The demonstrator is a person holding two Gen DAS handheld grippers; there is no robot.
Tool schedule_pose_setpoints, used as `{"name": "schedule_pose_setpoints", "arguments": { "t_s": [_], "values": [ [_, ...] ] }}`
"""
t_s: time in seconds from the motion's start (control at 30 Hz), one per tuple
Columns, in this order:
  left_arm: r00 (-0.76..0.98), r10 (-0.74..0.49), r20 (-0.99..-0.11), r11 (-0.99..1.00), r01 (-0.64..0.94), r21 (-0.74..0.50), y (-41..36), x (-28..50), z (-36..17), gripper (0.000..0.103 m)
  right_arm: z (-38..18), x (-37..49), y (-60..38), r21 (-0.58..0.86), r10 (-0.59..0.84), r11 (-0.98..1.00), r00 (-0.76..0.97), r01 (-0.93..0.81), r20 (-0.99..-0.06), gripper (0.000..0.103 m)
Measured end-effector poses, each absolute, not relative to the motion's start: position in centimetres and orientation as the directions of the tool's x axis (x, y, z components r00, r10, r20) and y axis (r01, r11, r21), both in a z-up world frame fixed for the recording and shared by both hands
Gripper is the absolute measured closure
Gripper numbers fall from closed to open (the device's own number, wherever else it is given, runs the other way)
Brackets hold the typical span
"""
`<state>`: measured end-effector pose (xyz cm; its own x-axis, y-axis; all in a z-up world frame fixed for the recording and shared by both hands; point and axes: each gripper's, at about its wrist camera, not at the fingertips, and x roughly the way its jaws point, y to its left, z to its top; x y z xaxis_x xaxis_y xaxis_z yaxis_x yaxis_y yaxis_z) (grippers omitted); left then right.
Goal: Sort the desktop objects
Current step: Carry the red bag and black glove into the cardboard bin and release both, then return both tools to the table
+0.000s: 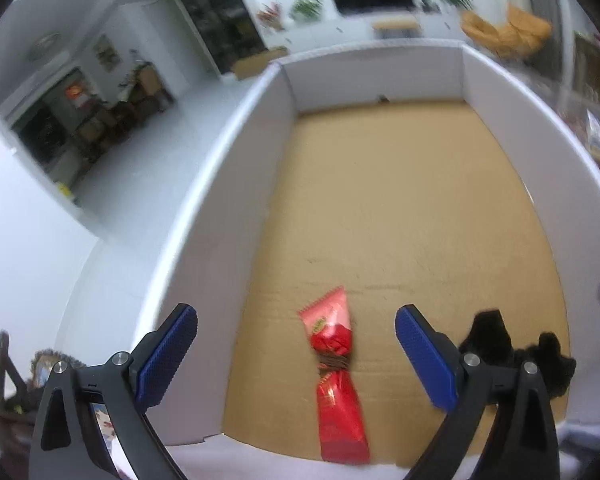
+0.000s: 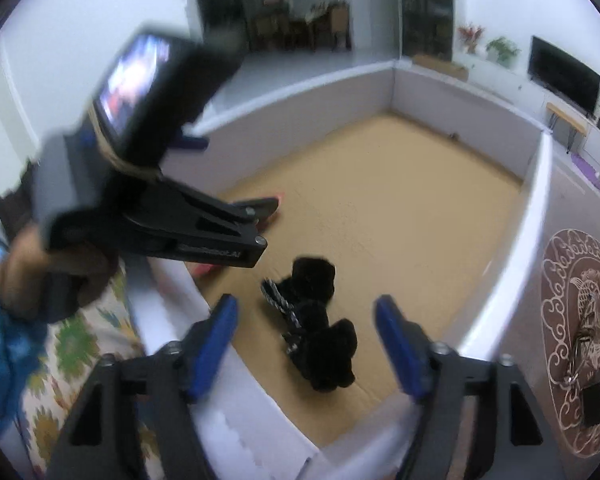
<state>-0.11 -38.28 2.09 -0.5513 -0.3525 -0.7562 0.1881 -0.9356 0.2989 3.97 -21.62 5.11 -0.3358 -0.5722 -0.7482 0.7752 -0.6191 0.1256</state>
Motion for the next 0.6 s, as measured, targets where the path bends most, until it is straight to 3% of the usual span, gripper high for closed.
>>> {"name": "schedule_pose_setpoints", "arguments": {
  "t_s": [0.07,0.1,0.2,0.37,0.6],
  "values": [
    [-0.586,-0.334,-0.738,-0.942,0.215,0.256,-38.2,1.1,3.0,0.0,6.0,3.8,-20.0,0.136,-0.604,-0.627,-0.368,0.767,-0.708,0.002],
    [-0.601,-0.33,-0.728,-0.944,0.227,0.24,-38.0,1.5,3.4,0.0,6.6,4.0,-19.2,0.137,-0.616,-0.633,-0.388,0.762,-0.686,0.0],
    [-0.659,-0.281,-0.698,-0.958,0.24,0.159,-36.6,3.1,5.3,0.0,8.2,4.2,-15.5,0.143,-0.625,-0.664,-0.439,0.734,-0.645,0.0],
    [-0.766,-0.123,-0.63,-0.991,0.134,0.03,-30.4,6.2,9.4,0.0,8.6,3.5,-6.2,0.133,-0.553,-0.779,-0.571,0.613,-0.607,0.0],
    [-0.775,0.177,-0.607,-0.981,-0.186,-0.049,-16.9,7.6,12.8,0.0,2.4,1.0,9.6,0.019,-0.194,-0.964,-0.648,0.267,-0.737,0.0]
  ]
}}
